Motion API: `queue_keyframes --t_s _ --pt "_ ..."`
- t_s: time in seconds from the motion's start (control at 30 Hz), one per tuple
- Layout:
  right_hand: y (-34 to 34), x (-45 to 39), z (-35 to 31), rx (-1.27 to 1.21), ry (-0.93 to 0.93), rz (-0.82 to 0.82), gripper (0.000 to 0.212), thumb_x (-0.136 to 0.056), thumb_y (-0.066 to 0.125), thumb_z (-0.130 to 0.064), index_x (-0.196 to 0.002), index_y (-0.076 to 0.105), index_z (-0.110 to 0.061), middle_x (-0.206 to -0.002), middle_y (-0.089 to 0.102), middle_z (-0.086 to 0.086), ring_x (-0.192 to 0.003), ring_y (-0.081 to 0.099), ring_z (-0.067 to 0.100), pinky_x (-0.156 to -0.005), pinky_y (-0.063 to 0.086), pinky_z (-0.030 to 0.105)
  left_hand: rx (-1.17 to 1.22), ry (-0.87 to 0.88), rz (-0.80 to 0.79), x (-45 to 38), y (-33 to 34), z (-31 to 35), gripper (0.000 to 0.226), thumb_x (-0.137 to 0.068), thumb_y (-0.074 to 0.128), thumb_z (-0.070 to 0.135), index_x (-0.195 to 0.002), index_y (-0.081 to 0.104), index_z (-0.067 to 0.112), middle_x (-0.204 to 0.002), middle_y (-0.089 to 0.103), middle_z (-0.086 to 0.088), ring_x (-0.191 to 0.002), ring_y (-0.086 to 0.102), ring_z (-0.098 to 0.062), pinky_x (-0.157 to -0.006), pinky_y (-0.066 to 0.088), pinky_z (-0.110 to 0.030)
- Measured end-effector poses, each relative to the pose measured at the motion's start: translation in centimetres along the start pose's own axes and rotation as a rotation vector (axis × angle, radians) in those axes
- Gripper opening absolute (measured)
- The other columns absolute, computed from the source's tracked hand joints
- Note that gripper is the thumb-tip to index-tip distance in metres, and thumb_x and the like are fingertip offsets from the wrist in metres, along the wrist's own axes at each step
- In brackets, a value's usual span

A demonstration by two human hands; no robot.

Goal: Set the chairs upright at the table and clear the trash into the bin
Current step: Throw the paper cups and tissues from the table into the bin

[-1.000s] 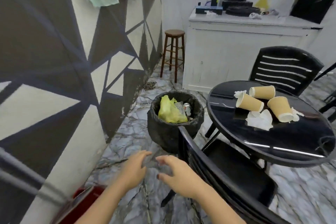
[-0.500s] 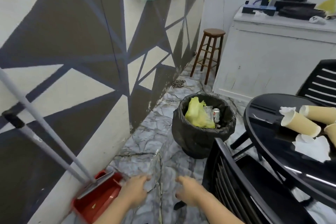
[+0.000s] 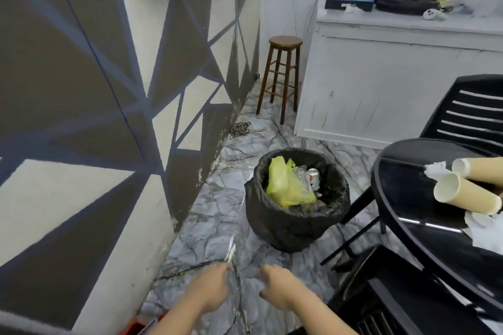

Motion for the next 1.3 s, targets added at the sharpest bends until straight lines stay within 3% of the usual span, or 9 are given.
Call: queue_keyframes --t_s 0.23,0.4,0.53,0.67,0.8,0.9,1.0,1.17,1.3 --pt "-4.4 -4.6 -0.3 -0.051 0.063 0.018 0.047 -0.087 0.048 -0.03 -0.132 0.039 -0.019 -0.138 0.042 0.008 -0.126 0.04 0.029 -0.101 0.037 0.04 -0.006 0.007 -0.034 -6.0 -3.1 -1.6 0.043 -0.09 0.042 0.03 -0.133 0.041 0.029 -0.142 0.044 0.002 -0.13 0.04 -0.016 -0.109 0.034 -0.034" --pt "-8.1 -8.2 1.5 -0.1 0.104 0.006 0.046 -0.087 0.051 -0.027 -0.131 0.041 -0.017 -0.137 0.044 0.009 -0.125 0.042 0.028 -0.099 0.04 0.039 0.015 0.055 -0.039 -11.0 -6.3 0.0 0.046 -0.091 0.04 0.02 -0.136 0.037 0.024 -0.143 0.041 0.002 -0.13 0.04 -0.013 -0.105 0.032 -0.022" --pt "-11.9 -11.6 3.2 -0.153 0.145 -0.005 0.045 -0.088 0.05 -0.022 -0.131 0.041 -0.019 -0.135 0.046 0.008 -0.123 0.044 0.027 -0.101 0.04 0.041 0.003 0.077 -0.058 -15.5 -9.3 1.6 0.053 -0.083 0.042 0.027 -0.136 0.038 0.028 -0.146 0.04 0.001 -0.134 0.036 -0.016 -0.11 0.031 -0.03" --pt "-16.3 -13.8 4.5 -0.188 0.146 -0.02 0.049 -0.091 0.048 -0.023 -0.138 0.034 -0.017 -0.141 0.04 0.008 -0.128 0.041 0.026 -0.105 0.036 0.039 0.012 0.08 -0.059 -20.3 -12.3 3.7 0.053 -0.084 0.043 0.023 -0.136 0.039 0.029 -0.146 0.039 0.003 -0.134 0.036 -0.014 -0.109 0.032 -0.029" --pt "-20.9 -15.1 7.4 -0.233 0.176 0.071 0.041 -0.087 0.049 -0.027 -0.126 0.043 -0.015 -0.122 0.049 0.007 -0.121 0.045 0.028 -0.089 0.04 0.037 0.025 0.145 -0.101 -24.8 -14.1 7.5 0.052 -0.084 0.043 0.023 -0.136 0.04 0.029 -0.145 0.04 0.006 -0.133 0.037 -0.013 -0.11 0.033 -0.028" --pt "-23.5 -15.3 9.9 -0.31 0.221 0.121 0.038 -0.084 0.048 -0.027 -0.121 0.048 -0.018 -0.123 0.051 0.007 -0.118 0.047 0.027 -0.093 0.042 0.037 -0.016 0.192 -0.149 -27.7 -14.8 11.3 0.053 -0.083 0.045 0.022 -0.136 0.04 0.029 -0.146 0.039 0.007 -0.132 0.038 -0.012 -0.111 0.031 -0.028" --pt "-25.9 -15.4 12.7 -0.383 0.28 0.194 0.033 -0.079 0.048 -0.028 -0.11 0.053 -0.02 -0.106 0.052 0.005 -0.11 0.051 0.028 -0.084 0.042 0.036 -0.094 0.258 -0.198 -30.8 -15.2 15.6 0.054 -0.083 0.047 0.022 -0.136 0.039 0.028 -0.146 0.038 0.004 -0.132 0.038 -0.015 -0.111 0.032 -0.031" --pt "-30.1 -14.4 17.3 -0.503 0.409 0.301 0.042 -0.084 0.05 -0.026 -0.126 0.047 -0.022 -0.127 0.052 0.005 -0.118 0.048 0.027 -0.1 0.041 0.037 -0.211 0.396 -0.248 -35.9 -16.5 23.4 0.054 -0.088 0.043 0.015 -0.139 0.033 0.027 -0.15 0.031 0.0 -0.136 0.032 -0.02 -0.112 0.028 -0.035" --pt "-33.7 -13.8 20.5 -0.548 0.49 0.408 0.05 -0.087 0.049 -0.024 -0.136 0.038 -0.022 -0.14 0.044 0.005 -0.127 0.042 0.025 -0.105 0.037 0.038 -0.273 0.553 -0.24 -39.6 -17.8 29.5 0.051 -0.088 0.044 0.015 -0.137 0.037 0.025 -0.146 0.039 -0.001 -0.131 0.038 -0.02 -0.107 0.035 -0.033"
Point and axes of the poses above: each hand's wrist, its own x-axis away from the middle knuckle, its own y-axis out of the palm, z = x × y, the point moved 10 cm from there along -x, towards the middle knuckle
